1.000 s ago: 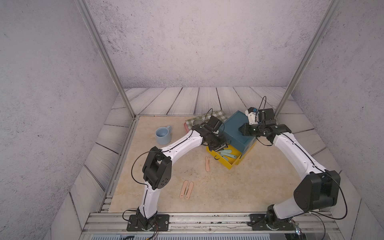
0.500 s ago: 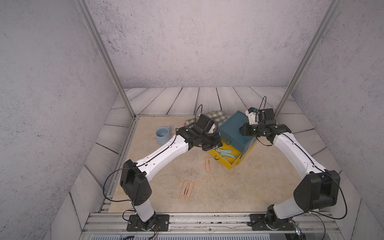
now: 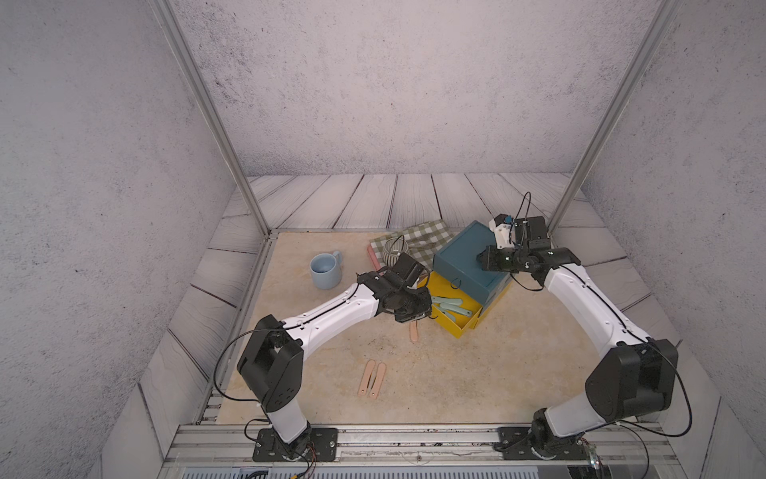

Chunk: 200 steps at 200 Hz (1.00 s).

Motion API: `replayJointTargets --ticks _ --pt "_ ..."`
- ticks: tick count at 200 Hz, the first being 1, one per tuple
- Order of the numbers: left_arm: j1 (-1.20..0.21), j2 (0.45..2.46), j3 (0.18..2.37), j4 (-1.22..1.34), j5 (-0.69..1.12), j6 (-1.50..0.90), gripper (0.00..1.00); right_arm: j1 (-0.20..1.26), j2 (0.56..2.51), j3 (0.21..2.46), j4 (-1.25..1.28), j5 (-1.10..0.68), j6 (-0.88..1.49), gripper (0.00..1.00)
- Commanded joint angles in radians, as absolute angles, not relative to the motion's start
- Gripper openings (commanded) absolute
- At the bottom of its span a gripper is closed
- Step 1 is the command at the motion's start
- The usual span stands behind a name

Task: Place the fruit knives into the drawer by color
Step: Close the drawer in the storage box.

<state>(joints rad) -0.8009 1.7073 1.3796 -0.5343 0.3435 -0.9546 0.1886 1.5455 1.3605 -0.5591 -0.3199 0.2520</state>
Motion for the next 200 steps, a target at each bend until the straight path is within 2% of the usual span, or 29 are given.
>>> replayJointTargets --ticks 1,200 --pt "-0.807 1.757 1.401 -0.515 0.331 -0.950 0.00 0.192 1.681 1.229 -0.951 -0.239 0.238 0.00" --pt "-0.806 1.998 1.630 -0.457 0.403 -0.958 0.00 0.193 1.685 1.206 -0.945 -0.265 0.236 0.00"
